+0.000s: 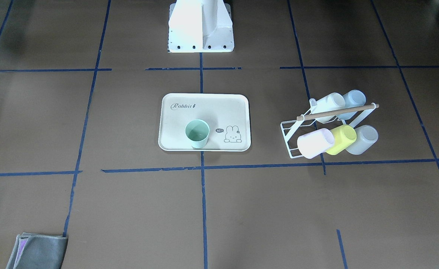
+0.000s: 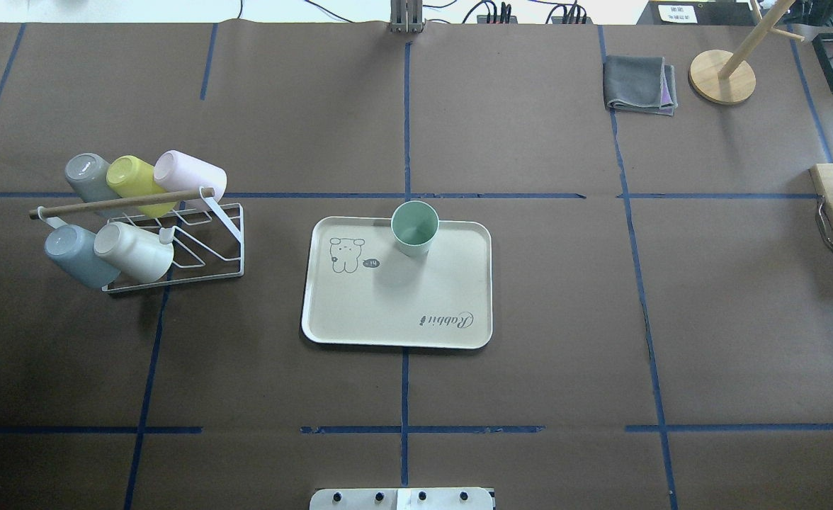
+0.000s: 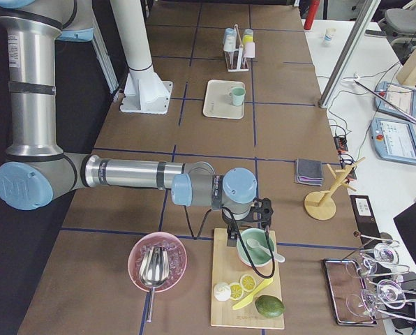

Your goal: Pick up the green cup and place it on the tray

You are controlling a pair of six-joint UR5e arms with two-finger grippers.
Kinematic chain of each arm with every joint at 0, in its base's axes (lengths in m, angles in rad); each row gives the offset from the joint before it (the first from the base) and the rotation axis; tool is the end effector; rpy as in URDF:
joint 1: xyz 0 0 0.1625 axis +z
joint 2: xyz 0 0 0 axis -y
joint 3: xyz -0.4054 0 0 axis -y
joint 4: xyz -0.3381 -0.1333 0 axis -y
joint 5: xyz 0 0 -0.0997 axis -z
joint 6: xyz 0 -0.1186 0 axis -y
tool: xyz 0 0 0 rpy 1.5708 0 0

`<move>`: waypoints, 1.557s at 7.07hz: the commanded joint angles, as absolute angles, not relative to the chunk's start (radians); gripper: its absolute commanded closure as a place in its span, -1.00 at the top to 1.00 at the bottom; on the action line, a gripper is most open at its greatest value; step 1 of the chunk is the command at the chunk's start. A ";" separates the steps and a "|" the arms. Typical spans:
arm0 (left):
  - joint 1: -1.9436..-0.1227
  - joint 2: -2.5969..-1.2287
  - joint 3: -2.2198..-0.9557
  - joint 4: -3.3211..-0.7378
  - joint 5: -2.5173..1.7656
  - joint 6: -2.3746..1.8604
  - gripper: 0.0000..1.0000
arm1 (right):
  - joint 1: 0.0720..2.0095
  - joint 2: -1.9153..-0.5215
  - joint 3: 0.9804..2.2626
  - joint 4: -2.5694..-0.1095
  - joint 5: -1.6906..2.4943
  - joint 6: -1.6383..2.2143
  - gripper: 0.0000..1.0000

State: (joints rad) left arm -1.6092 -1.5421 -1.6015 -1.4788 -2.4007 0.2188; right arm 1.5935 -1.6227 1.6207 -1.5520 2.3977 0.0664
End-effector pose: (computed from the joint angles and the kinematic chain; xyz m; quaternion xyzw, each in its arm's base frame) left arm -0.0618 -0.4165 0.6557 0.0108 0.4047 0.0643 0.9121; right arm 0.0555 -0.4169 0.6467 -0.0011 -0.4018 0.0374 0.9149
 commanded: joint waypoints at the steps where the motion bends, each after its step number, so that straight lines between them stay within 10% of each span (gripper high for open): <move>1: -1.609 -1.545 -1.600 -1.479 -2.401 0.221 1.00 | 1.597 -1.623 1.621 -1.552 2.398 0.066 1.00; 11: -1.609 -1.549 -1.591 -1.486 -2.385 0.143 1.00 | 1.603 -1.620 1.623 -1.552 2.398 0.075 1.00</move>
